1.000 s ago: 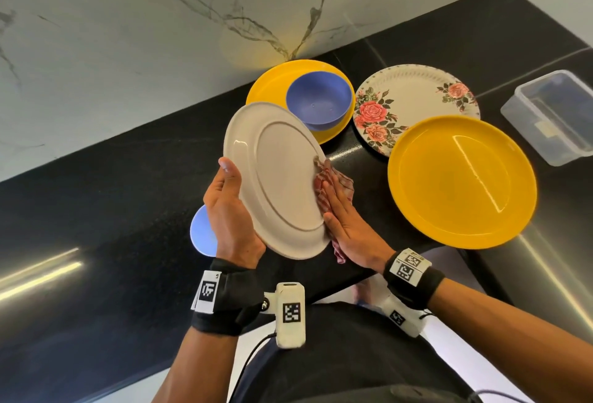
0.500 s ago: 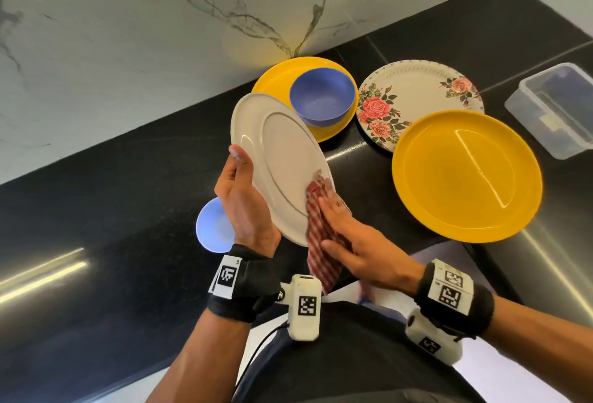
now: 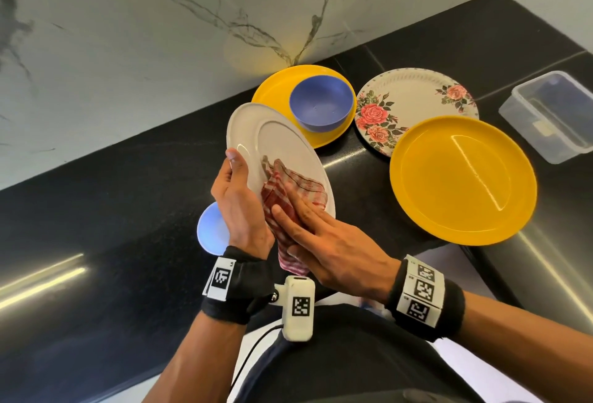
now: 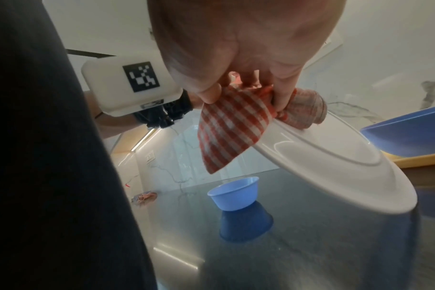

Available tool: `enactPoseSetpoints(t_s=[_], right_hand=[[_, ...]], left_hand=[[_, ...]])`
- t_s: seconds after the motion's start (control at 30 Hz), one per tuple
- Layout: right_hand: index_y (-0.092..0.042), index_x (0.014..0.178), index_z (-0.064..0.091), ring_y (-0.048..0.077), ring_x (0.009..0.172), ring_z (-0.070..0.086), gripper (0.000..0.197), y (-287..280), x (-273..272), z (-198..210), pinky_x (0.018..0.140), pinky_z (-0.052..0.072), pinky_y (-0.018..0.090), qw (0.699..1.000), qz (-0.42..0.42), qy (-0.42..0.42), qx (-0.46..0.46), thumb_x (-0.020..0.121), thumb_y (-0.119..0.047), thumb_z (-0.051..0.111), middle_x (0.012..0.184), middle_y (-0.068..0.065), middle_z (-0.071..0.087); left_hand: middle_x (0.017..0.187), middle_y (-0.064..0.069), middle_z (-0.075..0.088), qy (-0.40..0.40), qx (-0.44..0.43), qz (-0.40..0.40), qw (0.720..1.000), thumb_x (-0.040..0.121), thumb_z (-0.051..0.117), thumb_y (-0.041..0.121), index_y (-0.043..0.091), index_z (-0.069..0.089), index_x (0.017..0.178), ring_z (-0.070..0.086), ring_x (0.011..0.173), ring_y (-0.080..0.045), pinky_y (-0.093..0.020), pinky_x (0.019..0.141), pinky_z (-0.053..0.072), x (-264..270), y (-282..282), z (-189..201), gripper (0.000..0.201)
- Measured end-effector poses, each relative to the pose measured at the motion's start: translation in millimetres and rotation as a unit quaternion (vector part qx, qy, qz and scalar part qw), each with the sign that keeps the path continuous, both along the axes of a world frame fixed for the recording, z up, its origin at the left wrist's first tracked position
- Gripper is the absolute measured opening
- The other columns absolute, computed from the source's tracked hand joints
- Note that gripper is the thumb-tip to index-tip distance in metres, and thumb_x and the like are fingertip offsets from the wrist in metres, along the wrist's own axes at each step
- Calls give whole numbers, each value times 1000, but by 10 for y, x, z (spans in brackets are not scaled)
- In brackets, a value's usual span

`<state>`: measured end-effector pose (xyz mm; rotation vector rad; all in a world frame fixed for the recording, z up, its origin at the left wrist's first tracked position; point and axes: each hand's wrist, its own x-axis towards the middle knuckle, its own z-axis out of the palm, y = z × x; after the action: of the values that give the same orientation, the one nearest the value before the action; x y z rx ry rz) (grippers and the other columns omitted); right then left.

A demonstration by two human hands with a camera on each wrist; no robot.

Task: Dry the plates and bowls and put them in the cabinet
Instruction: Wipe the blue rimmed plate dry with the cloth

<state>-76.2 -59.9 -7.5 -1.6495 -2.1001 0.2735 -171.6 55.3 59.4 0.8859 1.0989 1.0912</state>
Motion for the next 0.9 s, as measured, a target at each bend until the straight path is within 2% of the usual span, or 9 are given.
enactPoseSetpoints(t_s=[0.07,0.23,0.33,0.4,0.5,0.57,0.7,0.8,0.9], right_hand=[[-22,162,6,19,156,-4,63,-36,34,-66,122,22,35,1000,10,5,-11,109,-41,34,169,10,-1],[-27,159,22,29,151,26,62,-211,261,-352,100,53,44,999,37,25,-15,104,-40,47,168,10,12],[-30,157,27,34,142,42,64,-349,450,-551,89,60,45,998,35,24,-35,99,-31,54,166,12,21],[-24,151,41,34,135,51,69,-386,578,-627,84,62,41,998,14,15,-62,89,-19,71,161,13,33],[-19,140,57,28,124,62,62,-370,764,-647,93,57,31,993,-69,38,-83,83,-12,79,153,3,45],[-22,144,50,16,133,53,60,-368,850,-636,105,45,22,977,-162,99,-98,89,-13,73,150,-9,40],[-22,147,49,15,133,53,59,-279,914,-562,106,40,20,937,-297,160,-89,92,-14,70,150,-1,50],[-22,149,48,17,137,49,56,-166,921,-474,106,33,20,921,-334,153,-132,96,-19,65,154,0,47],[-25,150,46,16,147,36,53,-33,913,-368,114,25,22,929,-293,132,-185,99,-31,60,162,-4,34]], left_hand=[[112,-13,75,2,-12,6,1000,106,43,44,14,70,117,73,106,-30,-53,95,57,-13,-19,-15,41],[107,-4,77,16,-32,15,999,107,45,41,19,72,108,74,102,-21,-40,93,59,-40,-28,-52,35],[104,-7,76,21,-33,4,999,107,44,41,11,72,110,73,97,-22,-38,89,61,-62,-7,-50,41],[102,-11,75,16,-31,-3,999,106,44,42,9,72,111,72,94,-24,-38,85,61,-63,8,-45,43],[100,-16,72,32,-5,-15,999,107,43,40,0,67,120,71,87,-21,-36,76,63,-46,42,-68,49],[95,-13,72,29,-1,-32,999,108,43,37,-1,66,120,71,83,-21,-36,73,60,-29,45,-57,46],[99,-19,67,16,32,-85,996,107,47,32,11,72,104,63,91,-34,-50,85,53,2,-18,24,33],[102,-17,70,20,84,-128,988,104,51,32,13,70,108,65,94,-34,-53,87,54,4,-77,148,28],[102,-9,74,39,142,-163,976,100,54,28,15,69,113,70,96,-30,-50,86,58,-34,-120,341,25]])
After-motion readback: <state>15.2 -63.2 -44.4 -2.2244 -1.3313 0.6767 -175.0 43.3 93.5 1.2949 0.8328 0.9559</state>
